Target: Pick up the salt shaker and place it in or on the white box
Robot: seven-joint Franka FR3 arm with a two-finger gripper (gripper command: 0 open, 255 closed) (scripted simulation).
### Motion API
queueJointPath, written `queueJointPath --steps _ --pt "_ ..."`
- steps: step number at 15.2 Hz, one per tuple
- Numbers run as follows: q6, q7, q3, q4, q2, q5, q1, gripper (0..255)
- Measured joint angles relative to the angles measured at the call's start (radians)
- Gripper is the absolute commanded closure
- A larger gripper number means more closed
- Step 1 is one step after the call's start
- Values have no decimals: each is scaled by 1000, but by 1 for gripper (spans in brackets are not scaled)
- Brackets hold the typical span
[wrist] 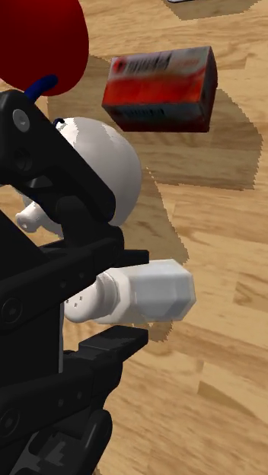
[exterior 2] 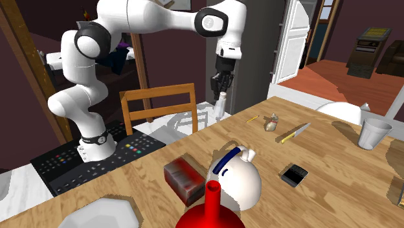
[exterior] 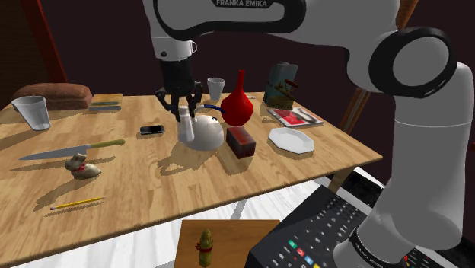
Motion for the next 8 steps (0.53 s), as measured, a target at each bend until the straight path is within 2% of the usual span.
queueJointPath --steps 2,8 --pt "29 -45 -8 -78 -57 20 -50 255" --pt "70 -182 -45 -214 -176 61 -164 255"
